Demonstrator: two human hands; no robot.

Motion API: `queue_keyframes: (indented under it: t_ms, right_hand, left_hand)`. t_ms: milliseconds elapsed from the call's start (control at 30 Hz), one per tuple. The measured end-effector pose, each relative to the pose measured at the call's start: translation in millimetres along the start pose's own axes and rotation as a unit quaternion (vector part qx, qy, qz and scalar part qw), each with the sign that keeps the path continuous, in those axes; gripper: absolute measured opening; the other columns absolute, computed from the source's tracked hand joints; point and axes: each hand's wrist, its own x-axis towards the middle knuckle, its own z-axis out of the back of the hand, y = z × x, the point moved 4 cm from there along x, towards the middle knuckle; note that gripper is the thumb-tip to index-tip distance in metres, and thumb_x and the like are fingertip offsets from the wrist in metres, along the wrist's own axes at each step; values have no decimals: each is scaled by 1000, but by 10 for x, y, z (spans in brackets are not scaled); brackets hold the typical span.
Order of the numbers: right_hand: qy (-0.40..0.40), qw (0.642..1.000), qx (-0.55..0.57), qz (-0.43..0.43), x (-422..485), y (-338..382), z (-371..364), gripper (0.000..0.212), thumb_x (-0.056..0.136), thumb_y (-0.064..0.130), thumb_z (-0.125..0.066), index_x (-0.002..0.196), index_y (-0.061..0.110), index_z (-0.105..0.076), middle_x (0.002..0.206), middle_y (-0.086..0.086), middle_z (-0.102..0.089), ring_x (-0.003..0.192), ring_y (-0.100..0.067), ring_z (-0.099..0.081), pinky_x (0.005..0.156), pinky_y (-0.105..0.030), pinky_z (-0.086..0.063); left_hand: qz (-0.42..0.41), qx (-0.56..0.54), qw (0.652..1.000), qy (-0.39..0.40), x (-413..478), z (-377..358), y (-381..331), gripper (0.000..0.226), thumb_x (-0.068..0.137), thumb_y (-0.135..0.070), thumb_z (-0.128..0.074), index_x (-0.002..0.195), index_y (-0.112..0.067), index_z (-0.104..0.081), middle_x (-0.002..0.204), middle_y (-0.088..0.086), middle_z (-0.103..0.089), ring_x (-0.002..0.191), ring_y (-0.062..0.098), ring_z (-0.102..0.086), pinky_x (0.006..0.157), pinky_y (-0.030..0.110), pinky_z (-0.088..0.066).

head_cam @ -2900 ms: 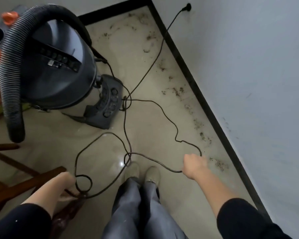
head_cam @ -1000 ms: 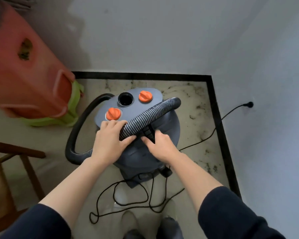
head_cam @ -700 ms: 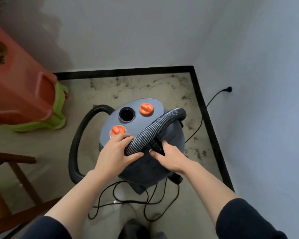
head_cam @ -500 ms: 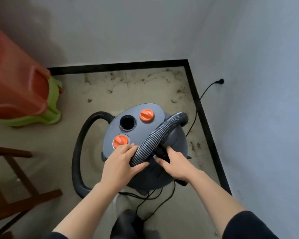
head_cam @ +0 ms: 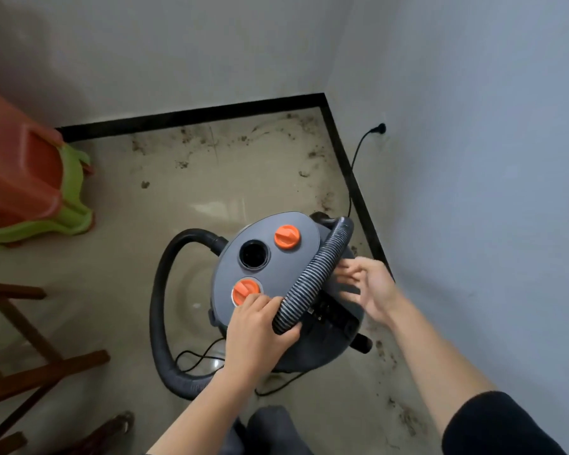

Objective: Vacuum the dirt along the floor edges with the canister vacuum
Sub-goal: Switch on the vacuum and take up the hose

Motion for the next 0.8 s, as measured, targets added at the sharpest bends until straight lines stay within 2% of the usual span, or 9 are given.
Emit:
queue_keyframes:
  t_ms: [67,133,200,267,333,400,500,667,800]
  right_hand:
    - [-25,999,32,1,18,207,-61,23,88,34,-51,90,13,-61,82,-3,-60,77,-17,-53,75,-35,-41]
    - [-53,998,25,-5,74,361,-166,37,87,46,-60,103,13,-62,83,-1,-62,77,-17,-57,69,-32,-45]
    - [-87,995,58,-6,134,502,-279,50,80,43,-72,115,10,-58,88,-4,-65,74,-18,-61,59,-28,-48]
    - [-91,989,114,-12,190,653,-387,41,78,33,-76,107,9,-60,90,-8,-65,75,-20,-63,63,-30,-54]
    - [-59,984,169,-14,218,822,-557,21,80,24,-73,89,10,-59,81,-8,-62,68,-19,-61,64,-29,-55]
    - [-29,977,209,-16,210,987,-757,14,81,18,-69,82,11,-57,73,-7,-59,62,-18,-58,57,-27,-52]
    - [-5,974,226,-9,199,1194,-1022,15,78,18,-70,82,11,-58,71,-6,-61,62,-18,-59,56,-26,-51]
    - [11,975,212,56,157,1562,-1371,22,78,20,-74,92,10,-61,84,-5,-65,74,-19,-64,67,-29,-53]
    - [24,968,235,82,165,1903,-1688,20,79,22,-73,91,13,-62,83,-2,-63,72,-17,-63,65,-26,-53]
  left_hand:
    - [39,-69,996,26,55,110,-100,28,69,-51,-60,85,-29,-67,70,-13,-51,71,7,-50,58,24,-34]
    - [45,-118,991,50,150,313,-204,23,68,-45,-67,82,-27,-68,70,-10,-56,69,7,-53,59,26,-41]
    - [63,-151,984,72,255,620,-234,17,70,-34,-77,83,-24,-72,70,-5,-61,66,8,-56,61,26,-44]
    - [88,-170,975,114,375,951,-147,15,70,-24,-81,83,-21,-74,71,-2,-64,60,7,-56,60,25,-45]
    - [98,-161,971,146,493,1288,-28,20,68,-23,-82,87,-26,-76,77,1,-67,66,16,-61,65,29,-48]
    - [109,-145,972,151,631,1596,83,24,68,-20,-81,88,-31,-76,81,2,-71,69,15,-65,69,29,-51]
    - [112,-93,978,148,865,1949,232,29,71,-8,-78,92,-29,-73,79,3,-71,63,7,-61,64,24,-48]
    - [105,-11,985,140,1145,2370,428,29,70,-9,-77,91,-25,-67,76,2,-64,71,18,-61,64,29,-46]
    - [90,-7,989,120,1429,2657,630,26,69,-3,-74,88,-16,-64,72,5,-58,63,17,-54,59,29,-43]
